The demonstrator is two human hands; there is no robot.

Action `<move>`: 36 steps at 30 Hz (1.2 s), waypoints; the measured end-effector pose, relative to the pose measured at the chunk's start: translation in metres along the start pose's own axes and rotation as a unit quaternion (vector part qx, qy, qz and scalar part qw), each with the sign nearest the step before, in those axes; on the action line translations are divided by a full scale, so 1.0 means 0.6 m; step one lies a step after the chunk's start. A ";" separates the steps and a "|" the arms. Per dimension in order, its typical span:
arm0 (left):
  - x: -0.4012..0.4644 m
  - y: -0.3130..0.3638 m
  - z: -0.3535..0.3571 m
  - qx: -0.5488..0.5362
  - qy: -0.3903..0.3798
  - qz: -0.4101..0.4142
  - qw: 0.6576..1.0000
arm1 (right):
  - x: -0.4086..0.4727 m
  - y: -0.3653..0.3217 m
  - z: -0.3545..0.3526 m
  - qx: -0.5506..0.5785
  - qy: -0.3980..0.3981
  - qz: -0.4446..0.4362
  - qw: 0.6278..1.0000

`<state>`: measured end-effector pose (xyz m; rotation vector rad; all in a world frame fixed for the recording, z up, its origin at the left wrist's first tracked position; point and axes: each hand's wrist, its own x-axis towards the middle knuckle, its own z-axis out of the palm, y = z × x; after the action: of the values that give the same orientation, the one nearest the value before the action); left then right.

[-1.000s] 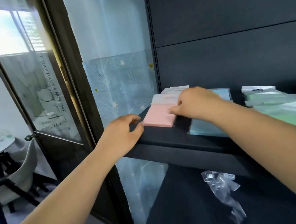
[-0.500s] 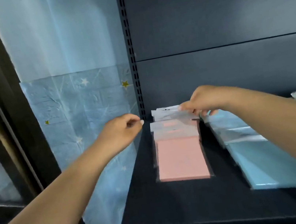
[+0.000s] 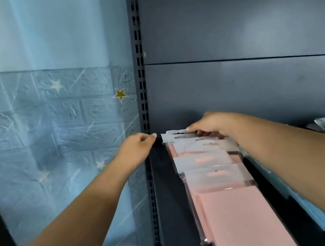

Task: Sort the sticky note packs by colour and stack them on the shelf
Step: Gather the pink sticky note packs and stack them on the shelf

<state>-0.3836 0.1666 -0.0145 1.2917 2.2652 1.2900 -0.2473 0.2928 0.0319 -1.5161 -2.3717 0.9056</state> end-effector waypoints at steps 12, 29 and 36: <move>0.011 -0.017 0.020 -0.160 -0.095 -0.052 0.981 | 0.027 0.016 0.003 0.214 -0.042 0.041 0.975; -0.008 -0.034 0.023 -0.191 -0.167 -0.044 0.966 | 0.028 0.016 0.013 0.201 -0.062 0.085 0.974; 0.003 -0.009 0.009 -0.269 -0.099 -0.001 0.958 | 0.010 0.004 -0.006 0.319 -0.069 0.058 0.944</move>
<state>-0.3847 0.1703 -0.0216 1.1477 1.6170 1.5515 -0.2466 0.3004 0.0323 -1.3514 -1.7929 1.6493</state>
